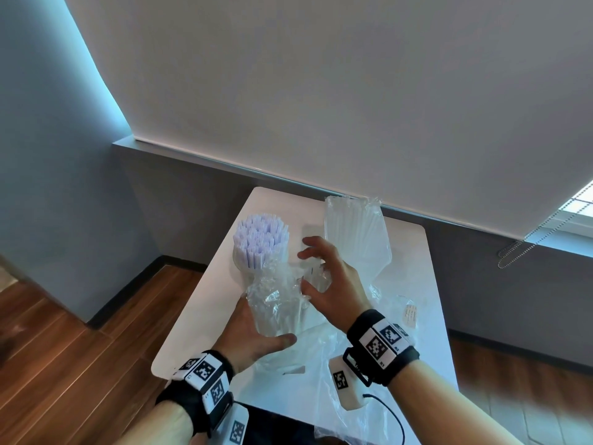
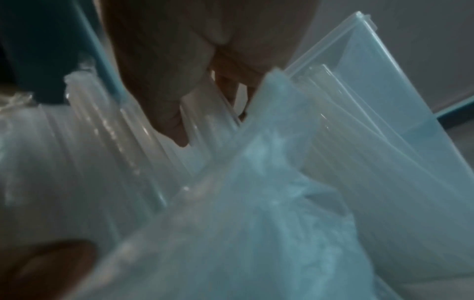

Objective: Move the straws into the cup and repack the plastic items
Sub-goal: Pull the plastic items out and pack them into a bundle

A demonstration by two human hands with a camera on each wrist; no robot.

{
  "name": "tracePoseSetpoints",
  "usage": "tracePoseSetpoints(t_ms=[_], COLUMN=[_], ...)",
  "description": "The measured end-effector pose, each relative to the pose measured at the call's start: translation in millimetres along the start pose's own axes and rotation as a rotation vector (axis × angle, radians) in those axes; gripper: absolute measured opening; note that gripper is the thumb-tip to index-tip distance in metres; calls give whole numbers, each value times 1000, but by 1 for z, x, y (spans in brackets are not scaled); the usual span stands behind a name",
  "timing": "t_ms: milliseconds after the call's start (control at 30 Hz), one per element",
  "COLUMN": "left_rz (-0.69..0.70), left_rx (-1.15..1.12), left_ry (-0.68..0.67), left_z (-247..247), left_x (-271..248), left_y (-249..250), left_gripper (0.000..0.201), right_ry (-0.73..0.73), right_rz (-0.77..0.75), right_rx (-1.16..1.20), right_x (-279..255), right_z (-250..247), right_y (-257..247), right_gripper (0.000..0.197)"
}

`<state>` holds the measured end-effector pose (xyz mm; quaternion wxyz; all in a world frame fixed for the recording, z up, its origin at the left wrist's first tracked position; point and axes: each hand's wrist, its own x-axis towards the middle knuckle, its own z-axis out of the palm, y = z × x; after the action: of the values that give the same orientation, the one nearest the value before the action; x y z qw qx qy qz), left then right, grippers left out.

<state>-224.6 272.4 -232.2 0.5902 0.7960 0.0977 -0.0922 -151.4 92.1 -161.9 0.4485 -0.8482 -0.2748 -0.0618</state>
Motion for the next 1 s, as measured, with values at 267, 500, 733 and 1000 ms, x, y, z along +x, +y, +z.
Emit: tracePoseSetpoints(t_ms=[267,500,733,1000], left_rz=[27,23,62,90], left_rx=[-11,12,45,74], left_ry=[7,6,5,19], left_z=[2,2,0,1], left_x=[0,3,5,8], left_y=[3,-1,-3,-6], left_gripper=[108,114,115,115], right_ry=[76,109,187,272], right_rz=[-65,55,-37,-99], right_rx=[-83,15,4,212], right_x=[-2,7,21,57], right_z=[11,14,-4,-61], right_y=[20,13,-2,-32], right_gripper=[32,29,24,27])
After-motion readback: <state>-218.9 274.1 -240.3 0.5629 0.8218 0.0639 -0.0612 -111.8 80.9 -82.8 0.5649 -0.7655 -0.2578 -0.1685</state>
